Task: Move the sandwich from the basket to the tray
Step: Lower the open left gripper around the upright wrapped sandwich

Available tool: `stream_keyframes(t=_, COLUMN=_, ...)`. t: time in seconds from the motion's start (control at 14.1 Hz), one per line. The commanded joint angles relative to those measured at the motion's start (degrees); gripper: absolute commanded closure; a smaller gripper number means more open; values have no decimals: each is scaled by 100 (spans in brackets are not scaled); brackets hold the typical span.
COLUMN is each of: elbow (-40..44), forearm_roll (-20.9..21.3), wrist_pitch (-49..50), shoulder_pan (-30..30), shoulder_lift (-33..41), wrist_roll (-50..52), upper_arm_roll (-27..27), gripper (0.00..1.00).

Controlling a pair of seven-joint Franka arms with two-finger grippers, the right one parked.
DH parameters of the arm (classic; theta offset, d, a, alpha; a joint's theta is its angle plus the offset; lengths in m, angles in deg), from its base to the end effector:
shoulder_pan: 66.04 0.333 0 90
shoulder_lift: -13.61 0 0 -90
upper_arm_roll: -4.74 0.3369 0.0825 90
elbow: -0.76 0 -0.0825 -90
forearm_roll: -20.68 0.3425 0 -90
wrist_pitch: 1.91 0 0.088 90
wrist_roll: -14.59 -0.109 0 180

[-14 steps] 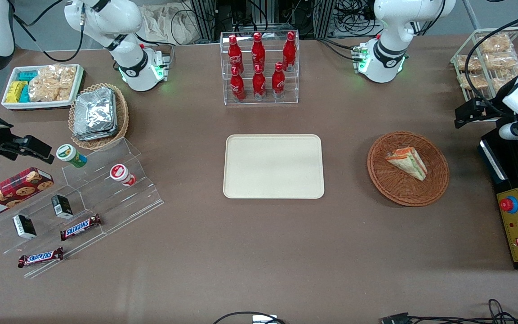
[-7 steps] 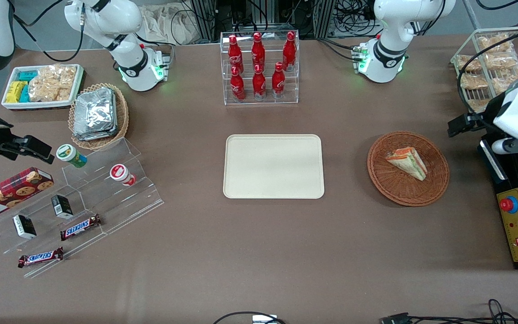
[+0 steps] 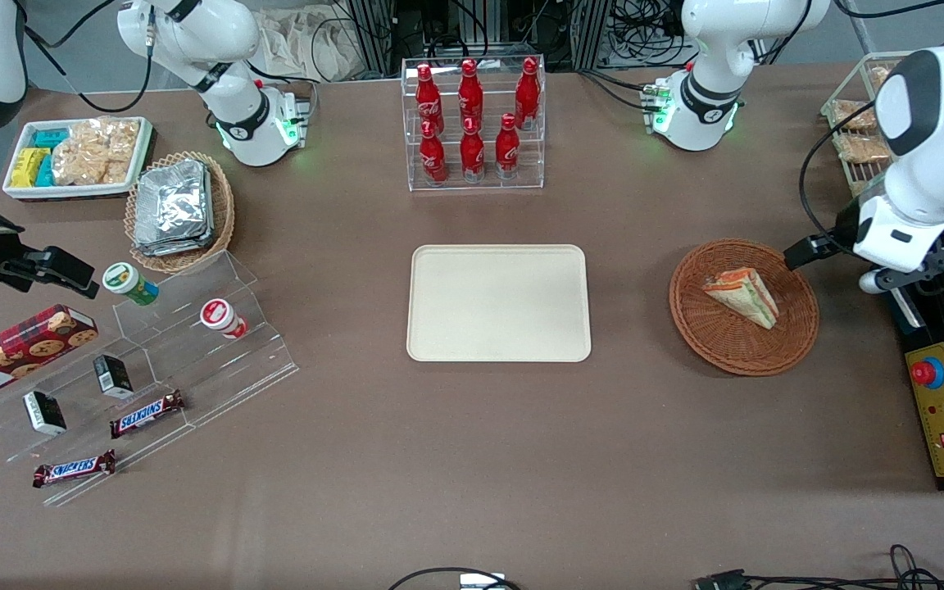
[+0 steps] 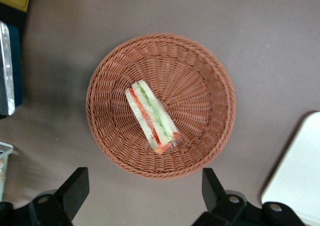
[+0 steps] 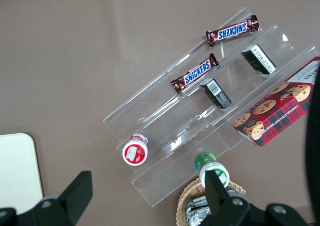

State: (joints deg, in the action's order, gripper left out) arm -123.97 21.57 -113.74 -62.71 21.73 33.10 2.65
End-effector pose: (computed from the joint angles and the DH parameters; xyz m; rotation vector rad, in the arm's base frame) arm 0.4558 0.0103 0.4825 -3.0630 -0.5241 0.1239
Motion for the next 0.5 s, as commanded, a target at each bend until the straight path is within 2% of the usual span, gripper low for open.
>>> stream_keyframes(t=0.0, elbow=-656, forearm_roll=-63, wrist_pitch=-496, shoulder_pan=114, shoulder_lift=330, wrist_roll=406, upper_arm_roll=-19, gripper=0)
stream_keyframes(t=0.43, elbow=-1658, forearm_roll=-54, wrist_pitch=-2060, shoulder_pan=44, shoulder_lift=199, wrist_roll=1496, upper_arm_roll=-72, gripper=0)
